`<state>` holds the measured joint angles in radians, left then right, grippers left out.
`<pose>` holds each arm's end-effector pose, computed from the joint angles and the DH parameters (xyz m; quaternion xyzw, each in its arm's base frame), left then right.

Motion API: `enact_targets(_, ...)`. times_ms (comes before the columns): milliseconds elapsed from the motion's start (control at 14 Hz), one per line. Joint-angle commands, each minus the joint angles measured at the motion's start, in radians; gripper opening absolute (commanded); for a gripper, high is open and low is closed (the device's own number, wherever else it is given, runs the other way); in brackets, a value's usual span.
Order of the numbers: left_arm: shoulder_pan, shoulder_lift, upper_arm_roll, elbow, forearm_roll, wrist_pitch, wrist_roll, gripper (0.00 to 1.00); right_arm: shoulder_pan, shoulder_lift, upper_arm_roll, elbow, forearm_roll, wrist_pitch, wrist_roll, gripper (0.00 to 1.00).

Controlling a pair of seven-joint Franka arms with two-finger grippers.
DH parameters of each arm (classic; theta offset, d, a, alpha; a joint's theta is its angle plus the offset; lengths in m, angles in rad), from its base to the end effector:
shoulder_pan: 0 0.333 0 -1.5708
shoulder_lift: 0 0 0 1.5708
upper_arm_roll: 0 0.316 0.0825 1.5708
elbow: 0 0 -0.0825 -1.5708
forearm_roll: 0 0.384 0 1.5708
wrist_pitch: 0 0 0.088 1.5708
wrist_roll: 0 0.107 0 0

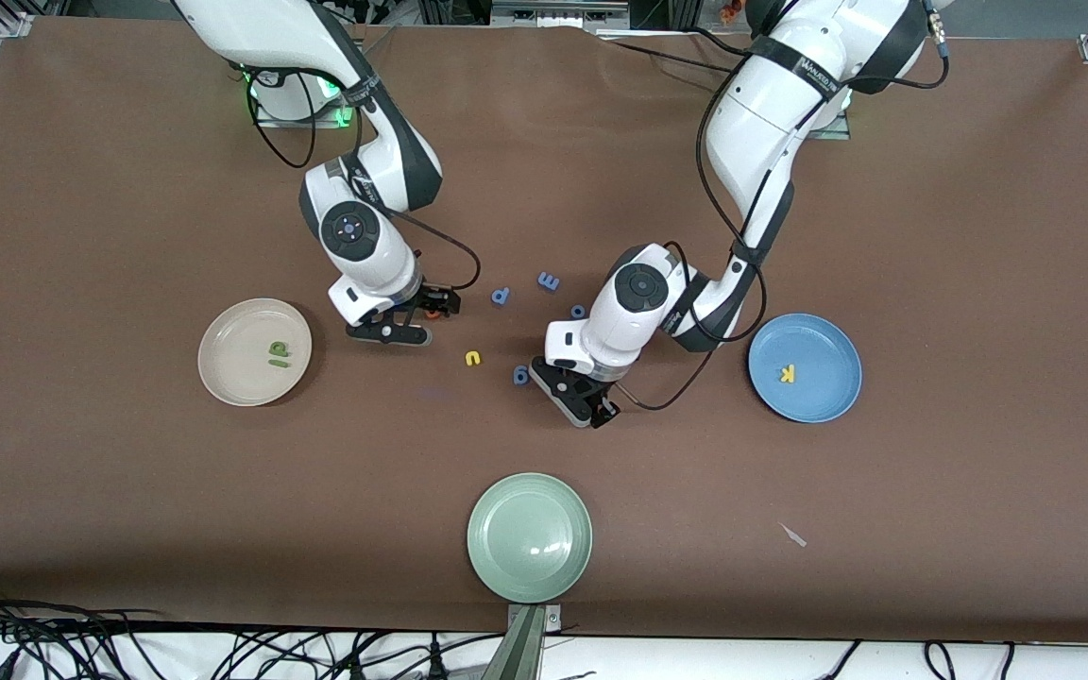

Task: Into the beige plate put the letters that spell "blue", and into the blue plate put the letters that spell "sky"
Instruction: 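Grasp the teal t with the left gripper while the right gripper grasps e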

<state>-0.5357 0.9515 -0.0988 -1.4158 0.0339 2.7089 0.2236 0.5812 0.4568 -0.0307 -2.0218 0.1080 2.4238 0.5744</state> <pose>0.6151 -0.4326 0.1634 0.9009 -0.3975 0.1631 0.0610 0.5083 0.3128 0.2168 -0.9979 0.0522 0.0376 0.0089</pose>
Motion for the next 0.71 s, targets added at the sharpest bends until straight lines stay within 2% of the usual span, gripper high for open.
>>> enact_targets(0,0.006,-0.008,0.005,-0.012,0.017,0.008,0.013,0.14,0.014,0.005,-0.002,-0.054,-0.001,0.076,0.018,1.00)
enact_targets(214,0.010,-0.017,0.005,-0.029,0.017,0.006,0.010,0.02,0.022,0.036,-0.002,-0.057,-0.001,0.118,0.016,1.00)
enact_targets(428,0.011,-0.031,0.008,-0.029,0.017,0.003,0.008,0.00,0.022,0.045,-0.002,-0.057,-0.001,0.135,0.016,0.98)
enact_targets(499,0.011,-0.037,0.008,-0.029,0.017,-0.001,0.008,0.00,0.022,0.048,-0.002,-0.057,-0.002,0.135,0.016,0.93)
enact_targets(641,0.020,-0.048,0.010,-0.029,0.017,-0.011,0.008,0.00,0.026,0.056,-0.002,-0.057,-0.002,0.138,0.016,0.76)
